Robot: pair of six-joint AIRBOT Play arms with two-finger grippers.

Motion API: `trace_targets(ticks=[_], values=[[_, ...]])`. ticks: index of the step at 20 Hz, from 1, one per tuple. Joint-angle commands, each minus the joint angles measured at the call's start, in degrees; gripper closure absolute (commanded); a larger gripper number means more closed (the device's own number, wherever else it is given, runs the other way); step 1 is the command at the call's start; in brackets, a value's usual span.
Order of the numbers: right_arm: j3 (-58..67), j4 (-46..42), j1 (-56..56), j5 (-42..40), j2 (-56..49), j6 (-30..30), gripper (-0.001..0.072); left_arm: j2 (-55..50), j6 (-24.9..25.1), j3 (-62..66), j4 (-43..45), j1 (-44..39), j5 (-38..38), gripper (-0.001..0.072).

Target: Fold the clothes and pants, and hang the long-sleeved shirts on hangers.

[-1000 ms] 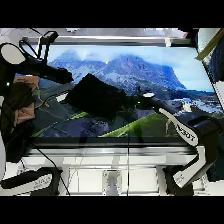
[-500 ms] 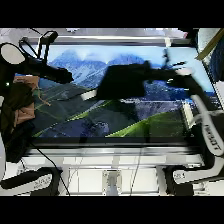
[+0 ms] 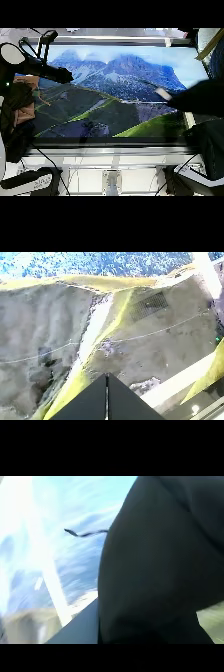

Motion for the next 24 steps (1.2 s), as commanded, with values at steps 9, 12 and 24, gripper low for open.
trace_targets(ticks=[9, 12, 24], values=[[4.72, -34.21, -29.64, 15.08, 1.92, 1.16, 0.071, 0.04, -1.86, 0.0, -0.2, 0.04, 0.17, 0.0691], [4.7, -39.34, -29.64, 11.93, 1.84, 1.14, 0.071, 0.04, -3.72, 0.0, -0.2, 0.04, 0.17, 0.0691], [15.89, -26.18, -29.46, 11.34, 1.09, 3.26, 0.0264, 0.04, -4.76, 0.0, -0.22, 0.02, 0.17, 0.069]])
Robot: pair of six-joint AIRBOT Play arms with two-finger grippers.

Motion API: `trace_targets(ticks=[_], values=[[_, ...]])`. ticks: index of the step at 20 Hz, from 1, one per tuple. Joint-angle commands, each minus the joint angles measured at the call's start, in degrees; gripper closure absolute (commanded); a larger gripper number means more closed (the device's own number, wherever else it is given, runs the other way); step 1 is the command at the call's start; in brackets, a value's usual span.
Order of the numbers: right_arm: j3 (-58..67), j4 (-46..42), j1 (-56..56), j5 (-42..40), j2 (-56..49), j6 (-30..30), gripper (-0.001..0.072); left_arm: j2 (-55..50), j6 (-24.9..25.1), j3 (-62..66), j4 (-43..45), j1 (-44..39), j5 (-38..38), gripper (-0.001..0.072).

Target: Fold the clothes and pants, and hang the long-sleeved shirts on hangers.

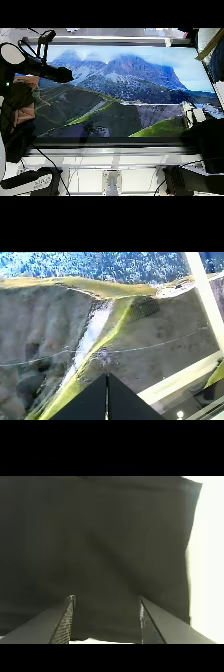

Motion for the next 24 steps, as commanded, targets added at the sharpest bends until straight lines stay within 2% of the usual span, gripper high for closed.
trace_targets(ticks=[1, 2, 3, 4, 5, 6, 8, 10, 13, 14, 16, 20, 24], values=[[8.37, 12.5, 0.0, -1.42, 0.11, 3.52, 0.0267, 0.04, 0.04, 0.0, 0.02, 0.02, 0.02, 0.0691], [9.46, 22.69, 0.22, -2.49, 0.52, 6.21, 0.0353, 0.04, 0.04, 0.0, 0.02, 0.02, 0.04, 0.069], [9.44, 33.53, 1.86, -3.02, 1.01, 5.2, 0.057, 0.04, 0.04, 0.0, 0.02, 0.02, 0.09, 0.0691], [9.4, 42.75, 5.92, -2.97, 1.49, 2.67, 0.07, 0.04, 0.04, 0.0, 0.0, 0.0, 0.11, 0.069], [9.4, 48.19, 11.93, -2.99, 2.08, -0.55, 0.0705, 0.04, 0.04, 0.0, -0.02, 0.02, 0.09, 0.069], [9.4, 49.48, 20.39, -2.99, 2.71, -2.89, 0.0705, 0.04, 0.04, 0.0, -0.02, 0.02, 0.07, 0.0691], [9.4, 46.64, 39.5, -2.47, 3.23, -5.9, 0.0706, 0.04, 0.02, 0.0, -0.02, 0.02, 0.04, 0.0691], [9.4, 36.76, 59.47, -4.44, 2.91, -9.64, 0.0707, 0.04, 0.04, 0.0, 0.04, 0.02, 0.07, 0.069], [9.4, 16.94, 79.34, -7.43, 0.72, -8.94, 0.0707, 0.04, -0.28, 0.0, 0.07, 0.07, -0.96, 0.069], [9.4, 14.03, 82.42, -6.86, -0.39, -8.83, 0.0707, 0.04, -0.31, 0.0, 0.04, 0.07, -1.05, 0.0691], [9.4, 13.62, 84.72, -4.59, -2.47, -8.83, 0.0706, 0.04, -0.31, 0.0, 0.02, 0.02, -1.05, 0.0691], [9.31, 13.9, 85.11, 0.9, -5.11, -4.92, 0.0706, 0.04, -0.28, 0.0, 0.02, 0.04, -1.05, 0.0691], [9.27, 13.92, 85.11, 5.05, -4.92, -4.76, 0.0705, 0.04, -0.31, 0.0, 0.02, 0.04, -1.05, 0.0691]])
